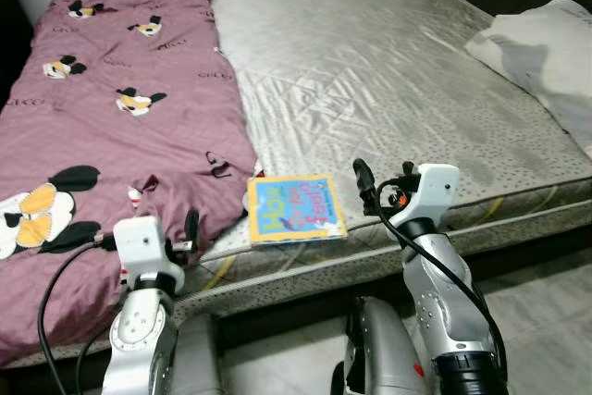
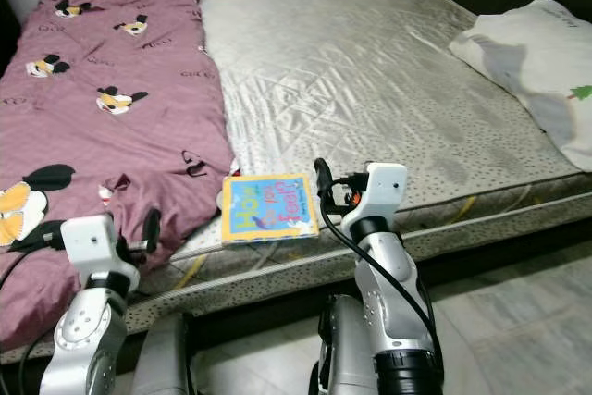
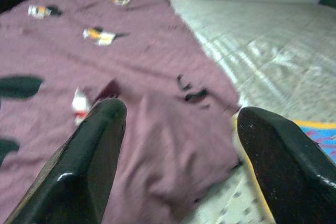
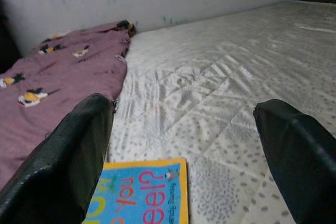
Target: Clean up the room
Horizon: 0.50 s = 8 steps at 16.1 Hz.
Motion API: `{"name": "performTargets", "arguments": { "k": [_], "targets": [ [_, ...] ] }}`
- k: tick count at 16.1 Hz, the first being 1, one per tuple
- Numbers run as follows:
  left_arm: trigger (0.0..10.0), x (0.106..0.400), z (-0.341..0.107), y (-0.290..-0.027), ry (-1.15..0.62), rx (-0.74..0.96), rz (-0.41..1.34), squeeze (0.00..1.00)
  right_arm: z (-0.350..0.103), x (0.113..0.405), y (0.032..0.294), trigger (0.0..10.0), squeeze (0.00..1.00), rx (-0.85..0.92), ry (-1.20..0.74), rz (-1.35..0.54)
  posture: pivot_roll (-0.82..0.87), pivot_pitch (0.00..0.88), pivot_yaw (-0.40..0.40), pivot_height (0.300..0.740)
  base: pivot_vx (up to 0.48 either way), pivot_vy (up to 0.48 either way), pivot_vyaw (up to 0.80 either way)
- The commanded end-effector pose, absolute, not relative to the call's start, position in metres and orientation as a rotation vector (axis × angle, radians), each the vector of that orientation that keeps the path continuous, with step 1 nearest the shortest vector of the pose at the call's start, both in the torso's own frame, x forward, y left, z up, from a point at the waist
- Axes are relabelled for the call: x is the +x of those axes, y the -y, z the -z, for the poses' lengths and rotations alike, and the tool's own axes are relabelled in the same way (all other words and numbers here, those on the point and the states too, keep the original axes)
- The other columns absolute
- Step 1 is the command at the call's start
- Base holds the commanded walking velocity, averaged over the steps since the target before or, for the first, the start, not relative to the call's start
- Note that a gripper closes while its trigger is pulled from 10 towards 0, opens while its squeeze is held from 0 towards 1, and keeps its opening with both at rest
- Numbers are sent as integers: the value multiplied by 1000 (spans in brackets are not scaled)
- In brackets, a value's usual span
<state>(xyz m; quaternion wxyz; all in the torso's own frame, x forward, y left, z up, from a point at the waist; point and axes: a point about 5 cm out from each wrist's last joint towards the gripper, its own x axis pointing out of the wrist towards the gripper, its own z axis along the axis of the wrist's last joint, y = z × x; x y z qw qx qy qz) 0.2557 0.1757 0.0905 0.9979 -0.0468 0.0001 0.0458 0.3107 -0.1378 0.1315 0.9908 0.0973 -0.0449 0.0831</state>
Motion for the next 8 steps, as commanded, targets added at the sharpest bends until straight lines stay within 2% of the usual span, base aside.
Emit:
{"name": "performTargets", "arguments": {
  "k": [1,8],
  "targets": [
    [10000,252,-88,-173,-22,-82,-92,0,-136,314,138,10000,0,201,108,-164,35,23,21,621,0,0,0],
    [10000,253,-90,-168,-46,-85,-74,0,-137,315,133,10000,0,214,114,-174,44,19,25,713,0,0,0]
  ]
}}
